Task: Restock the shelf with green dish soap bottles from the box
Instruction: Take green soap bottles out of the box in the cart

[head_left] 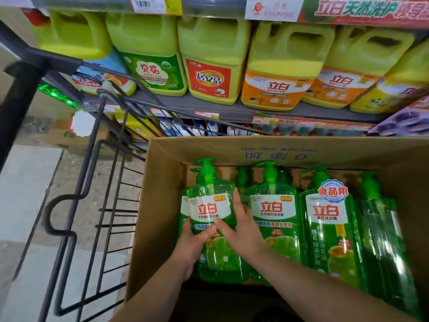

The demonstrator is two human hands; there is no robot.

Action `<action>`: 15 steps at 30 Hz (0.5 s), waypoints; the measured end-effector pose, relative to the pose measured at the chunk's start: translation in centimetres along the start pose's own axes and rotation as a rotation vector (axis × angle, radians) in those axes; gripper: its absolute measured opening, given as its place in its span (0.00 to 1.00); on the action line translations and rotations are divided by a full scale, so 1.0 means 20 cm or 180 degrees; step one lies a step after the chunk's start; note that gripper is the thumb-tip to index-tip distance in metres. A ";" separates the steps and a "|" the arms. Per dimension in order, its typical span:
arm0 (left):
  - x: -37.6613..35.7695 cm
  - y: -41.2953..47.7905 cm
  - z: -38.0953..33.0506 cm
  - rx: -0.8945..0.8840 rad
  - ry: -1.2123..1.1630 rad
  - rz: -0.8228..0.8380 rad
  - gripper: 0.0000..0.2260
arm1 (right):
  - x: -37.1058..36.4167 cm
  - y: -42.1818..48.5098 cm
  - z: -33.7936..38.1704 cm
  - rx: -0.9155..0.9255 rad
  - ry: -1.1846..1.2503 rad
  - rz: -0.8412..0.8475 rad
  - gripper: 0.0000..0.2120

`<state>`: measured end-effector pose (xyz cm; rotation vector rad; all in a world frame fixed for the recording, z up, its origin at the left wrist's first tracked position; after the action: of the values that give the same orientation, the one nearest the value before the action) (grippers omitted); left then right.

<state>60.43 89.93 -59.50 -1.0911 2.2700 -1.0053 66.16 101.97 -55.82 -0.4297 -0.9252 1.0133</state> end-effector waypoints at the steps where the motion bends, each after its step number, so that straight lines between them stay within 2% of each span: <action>1: 0.00 -0.01 0.00 -0.0014 -0.0040 0.0006 0.22 | -0.01 0.00 0.01 -0.0036 0.0147 0.0082 0.42; 5: 0.05 -0.04 0.00 -0.0123 -0.0221 -0.0200 0.24 | -0.06 0.04 0.00 -0.0127 0.0544 0.0411 0.41; 10: 0.07 -0.11 -0.13 -0.0339 -0.0211 -0.0176 0.33 | -0.01 -0.03 0.04 -0.0048 0.1352 0.0239 0.39; 13: 0.02 -0.18 -0.28 -0.0468 -0.0137 -0.0069 0.34 | 0.12 -0.10 0.13 0.0095 0.1565 0.0185 0.25; 15: -0.02 -0.24 -0.37 -0.0613 -0.0077 -0.0067 0.27 | 0.21 -0.16 0.18 0.0238 0.1610 0.0072 0.19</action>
<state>58.32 91.41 -51.11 -1.1996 2.3788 -0.7892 65.74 103.73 -49.64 -0.6000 -0.4285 0.8974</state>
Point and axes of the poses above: each hand's wrist, its own y-axis towards the middle knuckle, its own x-axis out of the back of the hand, z = x × y, the point moved 6 cm from there along y, towards the middle knuckle, and after that the axes turned 9 degrees about -x, right-handed, at the moved point
